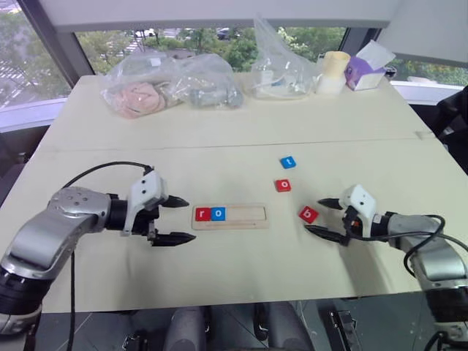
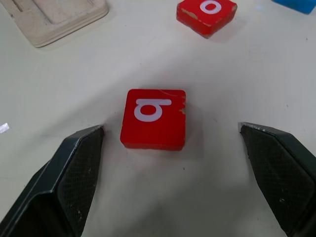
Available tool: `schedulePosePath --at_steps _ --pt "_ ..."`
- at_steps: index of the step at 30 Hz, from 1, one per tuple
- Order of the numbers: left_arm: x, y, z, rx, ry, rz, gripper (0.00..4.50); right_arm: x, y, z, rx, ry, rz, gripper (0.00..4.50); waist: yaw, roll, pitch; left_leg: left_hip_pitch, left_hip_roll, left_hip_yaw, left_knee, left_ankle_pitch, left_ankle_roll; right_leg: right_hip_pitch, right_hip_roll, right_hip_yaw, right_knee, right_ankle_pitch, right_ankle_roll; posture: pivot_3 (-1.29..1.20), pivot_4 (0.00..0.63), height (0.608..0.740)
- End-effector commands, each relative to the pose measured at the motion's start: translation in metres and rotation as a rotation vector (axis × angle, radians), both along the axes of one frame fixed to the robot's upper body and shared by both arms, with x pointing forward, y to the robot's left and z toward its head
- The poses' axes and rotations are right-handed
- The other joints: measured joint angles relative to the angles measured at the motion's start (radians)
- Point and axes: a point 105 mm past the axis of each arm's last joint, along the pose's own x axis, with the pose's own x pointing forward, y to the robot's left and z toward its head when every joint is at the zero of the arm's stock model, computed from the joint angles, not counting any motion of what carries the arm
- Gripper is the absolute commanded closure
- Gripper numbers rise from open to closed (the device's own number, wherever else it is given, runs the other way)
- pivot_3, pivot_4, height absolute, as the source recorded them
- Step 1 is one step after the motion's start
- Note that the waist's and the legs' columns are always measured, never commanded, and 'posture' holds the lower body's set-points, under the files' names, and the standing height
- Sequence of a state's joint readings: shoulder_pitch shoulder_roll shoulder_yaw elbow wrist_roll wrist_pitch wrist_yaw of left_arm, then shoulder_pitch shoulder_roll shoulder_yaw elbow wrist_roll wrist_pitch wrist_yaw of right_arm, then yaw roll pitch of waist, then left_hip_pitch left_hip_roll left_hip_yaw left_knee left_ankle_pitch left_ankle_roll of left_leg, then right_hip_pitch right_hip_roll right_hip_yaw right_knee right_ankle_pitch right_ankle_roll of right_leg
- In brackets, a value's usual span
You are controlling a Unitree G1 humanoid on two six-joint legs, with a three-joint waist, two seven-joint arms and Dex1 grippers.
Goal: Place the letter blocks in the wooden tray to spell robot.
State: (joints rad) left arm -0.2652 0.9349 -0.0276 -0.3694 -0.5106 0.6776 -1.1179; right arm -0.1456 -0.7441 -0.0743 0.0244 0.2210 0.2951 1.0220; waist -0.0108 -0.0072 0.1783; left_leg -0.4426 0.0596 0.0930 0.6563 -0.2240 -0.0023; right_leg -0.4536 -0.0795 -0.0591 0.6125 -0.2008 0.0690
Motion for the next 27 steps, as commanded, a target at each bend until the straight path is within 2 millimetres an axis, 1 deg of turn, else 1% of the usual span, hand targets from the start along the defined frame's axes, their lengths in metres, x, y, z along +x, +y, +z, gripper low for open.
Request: schedulePosePath --at_steps 1,2,3,5,6,7,8,12,13,15,17,18,20,23,27 --pt "0.0 0.003 0.011 0.01 -0.047 0.012 0.0 -0.001 0.002 -0.008 -0.005 0.009 -0.048 0.51 0.0 -0.001 0.0 0.0 0.0 0.0 0.0 0.0 0.0 0.0 0.0 0.0 0.0 0.0 0.0 0.0 0.15 0.739" --pt "0.0 0.004 0.01 0.009 -0.048 0.015 0.0 0.0 0.003 -0.008 -0.003 0.002 -0.059 0.85 -0.001 -0.001 0.0 0.001 0.0 0.0 0.001 0.0 0.0 0.001 0.0 0.0 0.0 0.0 0.0 0.0 0.15 0.739" --pt "0.001 0.004 0.01 0.01 -0.049 0.018 0.0 -0.001 0.005 -0.008 0.0 0.0 -0.065 1.29 -0.002 -0.001 0.0 0.001 0.001 -0.001 0.001 0.0 0.0 0.002 0.0 0.0 0.0 0.0 0.0 0.0 0.15 0.739" --pt "0.002 0.003 0.009 0.01 -0.051 0.021 0.0 -0.002 0.008 -0.008 0.004 -0.001 -0.067 2.28 -0.003 -0.001 0.0 0.001 0.002 -0.001 0.003 0.0 -0.001 0.003 0.0 0.0 0.0 0.0 0.0 0.0 0.15 0.739" --pt "0.002 0.003 0.009 0.009 -0.052 0.021 0.0 -0.003 0.011 -0.006 0.012 -0.001 -0.068 2.87 -0.002 -0.001 0.0 0.001 0.002 -0.001 0.004 -0.001 -0.001 0.003 0.0 -0.001 0.0 0.001 -0.001 0.0 0.15 0.739" --pt "0.003 0.003 0.009 0.008 -0.052 0.021 0.0 -0.004 0.014 -0.004 0.025 -0.005 -0.07 3.25 -0.002 -0.001 -0.001 0.001 0.002 -0.001 0.005 -0.001 -0.002 0.004 0.0 -0.001 0.0 0.001 -0.001 0.0 0.15 0.739" --pt "0.003 0.003 0.009 0.008 -0.052 0.022 0.0 -0.005 0.018 0.0 0.041 -0.008 -0.064 3.35 -0.002 -0.001 -0.001 0.002 0.002 -0.001 0.005 -0.002 -0.003 0.004 0.0 -0.001 0.0 0.001 -0.001 0.0 0.15 0.739" --pt "0.006 0.004 0.008 0.012 -0.053 0.023 0.0 -0.003 0.034 0.023 0.066 -0.07 0.005 3.35 -0.002 0.0 0.0 0.001 0.003 -0.001 0.005 -0.002 -0.003 0.003 0.0 -0.001 0.0 0.001 -0.001 0.0 0.15 0.739" --pt "0.006 0.005 0.008 0.015 -0.052 0.02 0.0 -0.003 0.043 0.031 0.077 -0.085 0.048 3.35 -0.002 0.0 0.0 0.0 0.003 -0.001 0.005 -0.002 -0.003 0.002 0.0 -0.001 0.001 0.001 -0.001 0.0 0.15 0.739" --pt "0.006 0.008 0.009 0.03 -0.045 0.011 0.0 -0.003 0.073 0.057 0.116 -0.115 0.204 3.35 -0.008 0.001 0.0 0.0 0.003 -0.001 0.005 -0.001 -0.001 0.002 0.001 -0.001 0.001 0.001 -0.001 0.0 0.15 0.739" --pt "0.006 0.013 0.008 0.057 -0.032 0.017 0.0 -0.005 0.095 0.071 0.127 -0.109 0.332 3.35 -0.009 0.001 0.0 0.0 0.003 0.001 0.005 0.0 0.0 -0.001 0.001 0.0 0.003 0.001 -0.001 0.0 0.15 0.739" --pt "0.006 0.017 0.007 0.067 -0.026 0.024 0.0 -0.005 0.105 0.072 0.121 -0.085 0.403 3.35 -0.006 0.001 0.0 0.0 0.003 0.001 0.005 0.0 0.0 -0.001 0.001 0.0 0.004 0.001 -0.001 0.0 0.15 0.739" --pt "0.007 0.02 0.007 0.073 -0.026 0.036 0.0 -0.005 0.117 0.071 0.106 -0.051 0.491 3.35 -0.001 0.001 0.0 0.0 0.004 0.001 0.005 0.0 0.0 -0.002 0.002 -0.001 0.004 0.001 -0.002 0.0 0.15 0.739" --pt "0.004 0.018 0.006 0.071 -0.033 0.034 0.0 0.004 0.132 0.066 0.071 -0.033 0.571 3.35 0.005 0.001 0.0 -0.001 0.004 0.002 0.004 0.0 0.0 -0.002 0.001 -0.002 0.003 0.002 -0.004 0.0 0.15 0.739" --pt "0.003 0.013 0.009 0.042 -0.045 0.048 0.0 0.017 0.147 0.061 0.049 -0.03 0.618 3.35 0.0 0.0 0.0 -0.003 0.003 0.007 0.005 0.0 0.0 -0.002 -0.001 0.0 0.003 0.003 -0.004 0.0 0.15 0.739"
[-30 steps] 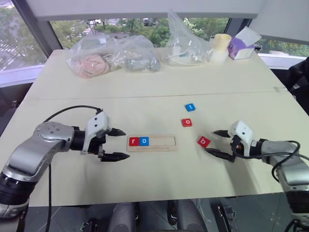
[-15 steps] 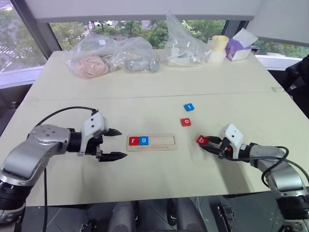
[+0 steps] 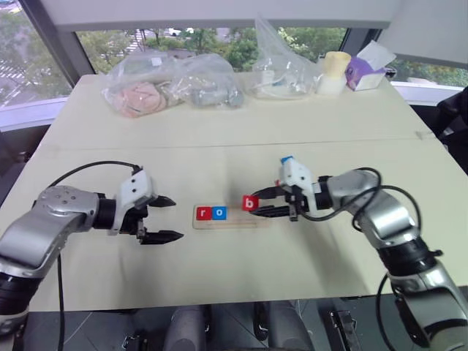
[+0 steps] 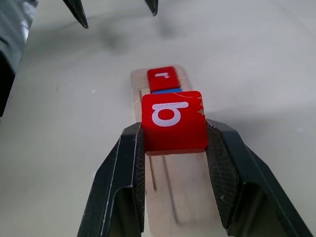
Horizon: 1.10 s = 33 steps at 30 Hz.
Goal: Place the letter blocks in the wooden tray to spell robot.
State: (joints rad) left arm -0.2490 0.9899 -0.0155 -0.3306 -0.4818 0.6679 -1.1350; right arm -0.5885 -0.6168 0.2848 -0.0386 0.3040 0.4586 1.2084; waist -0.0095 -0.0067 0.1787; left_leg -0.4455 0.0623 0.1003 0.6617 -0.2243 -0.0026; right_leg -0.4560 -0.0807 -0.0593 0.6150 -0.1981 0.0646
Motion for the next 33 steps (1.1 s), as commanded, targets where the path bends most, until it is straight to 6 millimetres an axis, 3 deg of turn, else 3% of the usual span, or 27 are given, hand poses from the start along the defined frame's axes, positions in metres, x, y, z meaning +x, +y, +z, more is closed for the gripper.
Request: schedulePosePath --at_steps 1,11,33 --pt "0.0 -0.006 0.013 -0.027 -0.062 0.004 0.0 0.011 0.011 0.003 -0.013 -0.047 0.044 3.35 -0.002 0.0 0.0 0.0 0.0 0.0 0.0 0.0 0.0 0.0 0.0 0.0 0.0 0.0 0.0 0.0 0.15 0.739" --pt "-0.005 -0.008 0.01 -0.042 -0.065 0.052 0.0 0.023 0.027 -0.014 -0.071 -0.054 0.075 3.35 -0.004 0.0 0.0 0.001 0.0 0.001 0.001 0.0 0.0 0.0 0.001 0.0 0.004 0.0 0.0 0.0 0.15 0.739" --pt "0.003 -0.017 0.006 -0.073 -0.08 0.058 0.0 0.02 0.035 -0.031 -0.084 -0.021 0.072 3.35 -0.003 0.0 0.0 0.002 0.0 0.001 0.001 0.0 0.0 -0.001 0.001 0.001 0.006 0.0 0.0 0.0 0.15 0.739"
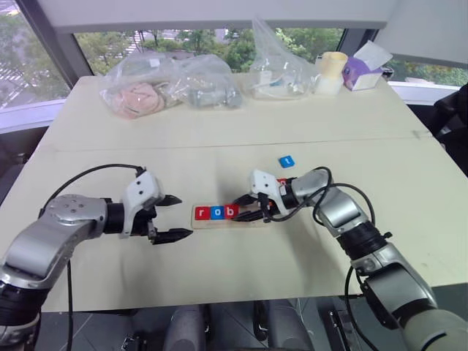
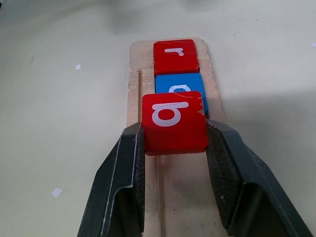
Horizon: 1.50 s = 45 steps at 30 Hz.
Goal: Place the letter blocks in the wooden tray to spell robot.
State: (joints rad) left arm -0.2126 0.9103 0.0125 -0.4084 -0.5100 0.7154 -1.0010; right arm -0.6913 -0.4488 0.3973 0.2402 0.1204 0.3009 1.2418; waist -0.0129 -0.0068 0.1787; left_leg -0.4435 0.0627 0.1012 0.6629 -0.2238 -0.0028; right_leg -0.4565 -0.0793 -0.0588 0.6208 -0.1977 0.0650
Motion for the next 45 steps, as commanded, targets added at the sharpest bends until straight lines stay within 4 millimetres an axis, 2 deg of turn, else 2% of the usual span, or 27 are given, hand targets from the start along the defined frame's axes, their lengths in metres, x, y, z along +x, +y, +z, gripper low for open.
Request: schedulePosePath --at_steps 1,6,7,9,13,16,20,27,34,45 --pt "0.002 -0.003 0.006 -0.002 -0.037 -0.012 0.0 0.002 0.003 0.002 0.001 -0.027 0.0 2.85 0.0 0.0 0.0 0.0 0.0 0.0 0.0 0.0 0.0 0.0 0.0 0.0 0.0 0.0 0.0 0.0 0.15 0.739" --pt "0.003 -0.004 0.006 -0.008 -0.042 -0.002 0.0 0.006 0.004 0.005 0.019 -0.046 -0.016 0.31 0.0 0.0 0.0 0.0 0.0 0.0 0.0 0.0 0.0 0.0 0.0 0.0 0.0 0.0 0.0 0.0 0.15 0.739" --pt "0.003 -0.003 0.006 -0.009 -0.042 -0.001 0.0 0.007 0.004 0.008 0.028 -0.05 -0.02 0.03 0.0 0.0 0.0 0.0 0.0 0.0 0.0 0.0 0.0 0.0 0.0 0.0 0.0 0.0 0.0 0.0 0.15 0.739" --pt "0.003 -0.003 0.005 -0.007 -0.043 0.003 0.0 0.009 0.004 0.015 0.046 -0.071 -0.029 0.03 0.0 0.0 0.0 0.0 0.0 0.0 0.0 0.0 0.0 0.0 0.0 0.0 0.0 0.0 0.0 0.0 0.15 0.739" --pt "0.003 -0.002 0.006 -0.008 -0.046 0.011 0.0 0.027 -0.007 0.049 0.163 -0.158 -0.168 0.03 0.001 0.0 0.0 0.0 0.0 0.0 0.0 0.0 0.0 0.0 0.0 0.0 0.0 0.0 0.0 0.0 0.15 0.739" --pt "0.003 -0.002 0.006 -0.009 -0.047 0.014 0.0 0.028 -0.018 0.055 0.167 -0.193 -0.211 0.03 0.002 0.0 0.0 0.0 0.0 0.0 0.0 0.0 0.0 0.0 0.0 0.0 0.0 0.0 0.0 0.0 0.15 0.739" --pt "0.003 -0.002 0.006 -0.017 -0.044 0.012 0.0 0.014 -0.035 0.04 0.102 -0.218 -0.242 0.03 0.003 0.0 0.0 0.0 0.0 0.0 0.0 0.0 0.0 0.0 0.0 0.0 0.0 0.0 0.0 0.0 0.15 0.739" --pt "0.003 -0.005 0.009 -0.028 -0.037 -0.021 0.0 0.002 -0.041 0.011 0.024 -0.206 -0.268 0.03 -0.001 0.0 0.0 0.001 0.0 0.0 0.001 0.0 0.0 0.0 0.0 0.001 0.003 0.0 0.0 0.0 0.15 0.739" --pt "0.007 -0.007 0.009 -0.028 -0.041 -0.025 0.0 0.018 -0.038 0.007 0.031 -0.254 -0.344 0.03 -0.001 -0.001 0.0 0.001 0.0 0.0 0.001 0.001 -0.001 -0.001 0.0 0.001 0.005 0.0 0.0 0.0 0.15 0.739" --pt "0.006 -0.006 0.006 -0.025 -0.036 -0.011 0.0 0.018 -0.024 0.006 0.064 -0.24 -0.325 0.03 -0.001 -0.001 0.0 0.001 0.0 0.0 0.001 0.001 -0.001 -0.001 0.0 0.001 0.005 0.0 0.0 0.0 0.15 0.739"
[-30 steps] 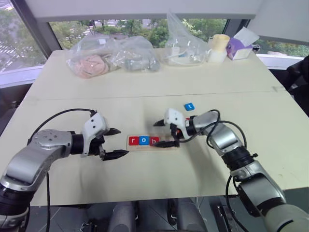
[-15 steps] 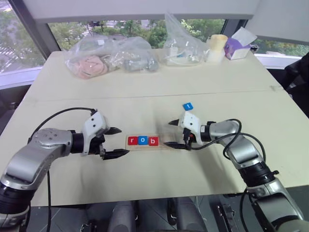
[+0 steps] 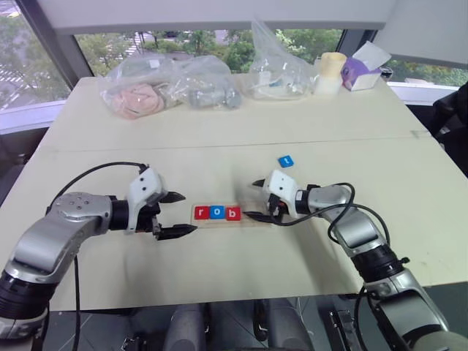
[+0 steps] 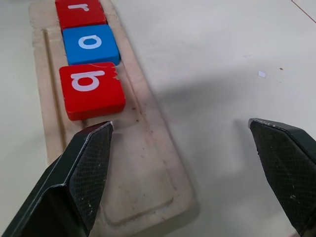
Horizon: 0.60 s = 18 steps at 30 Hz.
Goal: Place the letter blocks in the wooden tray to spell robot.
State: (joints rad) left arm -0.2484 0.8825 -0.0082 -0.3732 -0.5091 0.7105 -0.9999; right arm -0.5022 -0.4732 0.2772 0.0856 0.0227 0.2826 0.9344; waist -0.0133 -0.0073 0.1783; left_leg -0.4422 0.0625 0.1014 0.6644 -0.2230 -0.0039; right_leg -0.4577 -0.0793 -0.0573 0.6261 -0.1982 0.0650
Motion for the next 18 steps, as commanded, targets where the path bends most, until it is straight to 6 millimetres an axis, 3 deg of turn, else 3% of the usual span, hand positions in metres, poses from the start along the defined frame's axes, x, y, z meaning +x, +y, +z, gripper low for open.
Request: schedulePosePath --at_steps 1,11,18 --pt "0.0 -0.002 0.005 0.003 -0.035 -0.008 0.0 0.004 0.011 0.013 0.028 -0.047 0.016 0.03 0.0 0.0 0.0 0.0 0.0 0.0 0.0 0.0 0.0 0.0 0.0 0.0 0.0 0.0 0.0 0.0 0.15 0.739" --pt "-0.001 -0.002 0.003 0.003 -0.031 0.002 0.0 0.014 0.007 0.018 0.026 -0.074 -0.03 0.03 0.0 0.0 0.0 0.0 0.0 0.0 0.0 0.0 0.0 0.0 0.0 0.0 0.0 0.0 0.0 0.0 0.15 0.739" --pt "-0.001 0.0 0.003 0.004 -0.029 0.008 0.0 -0.004 0.002 0.035 0.052 -0.093 0.004 0.03 0.0 0.0 0.0 0.0 0.0 0.0 0.0 0.0 0.0 0.0 0.0 0.0 0.0 0.0 0.0 0.0 0.15 0.739"
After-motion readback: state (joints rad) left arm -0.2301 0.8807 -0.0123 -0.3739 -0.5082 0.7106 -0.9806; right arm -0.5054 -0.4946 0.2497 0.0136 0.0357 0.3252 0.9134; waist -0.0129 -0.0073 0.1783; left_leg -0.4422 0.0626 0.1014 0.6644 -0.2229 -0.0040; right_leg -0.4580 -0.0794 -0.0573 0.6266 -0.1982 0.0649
